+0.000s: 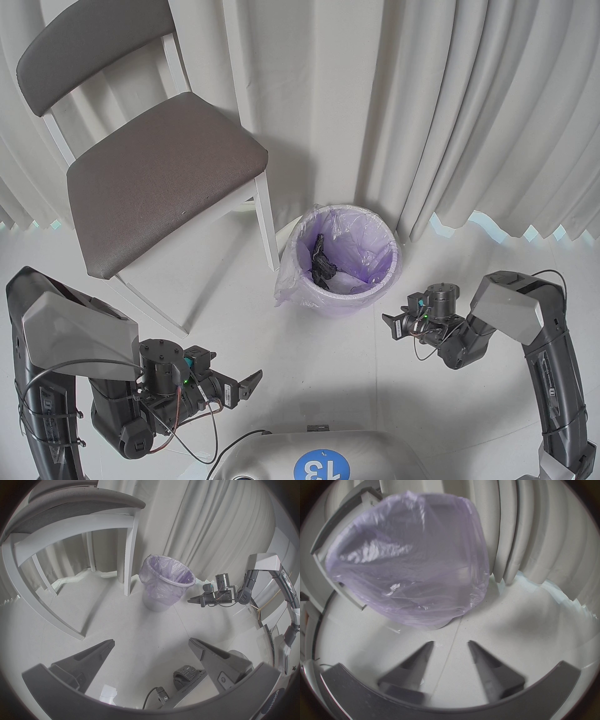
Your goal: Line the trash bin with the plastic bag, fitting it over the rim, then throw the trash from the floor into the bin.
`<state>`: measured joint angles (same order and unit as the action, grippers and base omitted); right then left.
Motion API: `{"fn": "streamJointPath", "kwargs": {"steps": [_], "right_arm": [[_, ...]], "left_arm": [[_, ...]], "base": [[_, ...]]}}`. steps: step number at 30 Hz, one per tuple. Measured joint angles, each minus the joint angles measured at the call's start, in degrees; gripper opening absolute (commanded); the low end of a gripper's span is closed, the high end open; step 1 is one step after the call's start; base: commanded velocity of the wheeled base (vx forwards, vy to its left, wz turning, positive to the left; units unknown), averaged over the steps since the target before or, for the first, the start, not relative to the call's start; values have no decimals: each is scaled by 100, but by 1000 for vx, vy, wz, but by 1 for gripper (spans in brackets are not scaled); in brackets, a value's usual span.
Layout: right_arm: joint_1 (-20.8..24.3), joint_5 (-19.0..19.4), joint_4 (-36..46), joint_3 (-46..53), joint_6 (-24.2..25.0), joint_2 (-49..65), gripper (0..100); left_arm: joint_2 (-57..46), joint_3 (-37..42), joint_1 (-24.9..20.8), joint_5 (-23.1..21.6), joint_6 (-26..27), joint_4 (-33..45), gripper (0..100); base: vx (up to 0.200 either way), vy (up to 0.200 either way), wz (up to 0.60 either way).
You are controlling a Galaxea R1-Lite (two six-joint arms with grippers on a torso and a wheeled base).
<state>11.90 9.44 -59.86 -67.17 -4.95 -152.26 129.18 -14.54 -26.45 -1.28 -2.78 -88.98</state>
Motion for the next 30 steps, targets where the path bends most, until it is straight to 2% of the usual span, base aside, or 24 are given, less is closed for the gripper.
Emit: {"fn": "streamJointPath", "kwargs": {"steps": [2,6,9,24,30], "right_arm": [[-113,417,-63,193,-224,127,100],[-391,1242,-112,416,-1048,312,100],[-549,1714,-74,419,-1343,397,100],[-992,1866,492,-1526,-1517,-26,100],[-978,2250,778,-2026,-1593,-289,100]], "left_arm": [[11,-1,2,-2,0,0,100],[33,-12,9,-2,-4,2,100],[56,-20,11,-5,-9,0,100],[262,-94,13,-5,-11,0,100],[347,-130,38,-5,-11,0,100]], "base": [[0,0,0],[0,0,0],[0,0,0],[0,0,0],[0,0,0]]}}
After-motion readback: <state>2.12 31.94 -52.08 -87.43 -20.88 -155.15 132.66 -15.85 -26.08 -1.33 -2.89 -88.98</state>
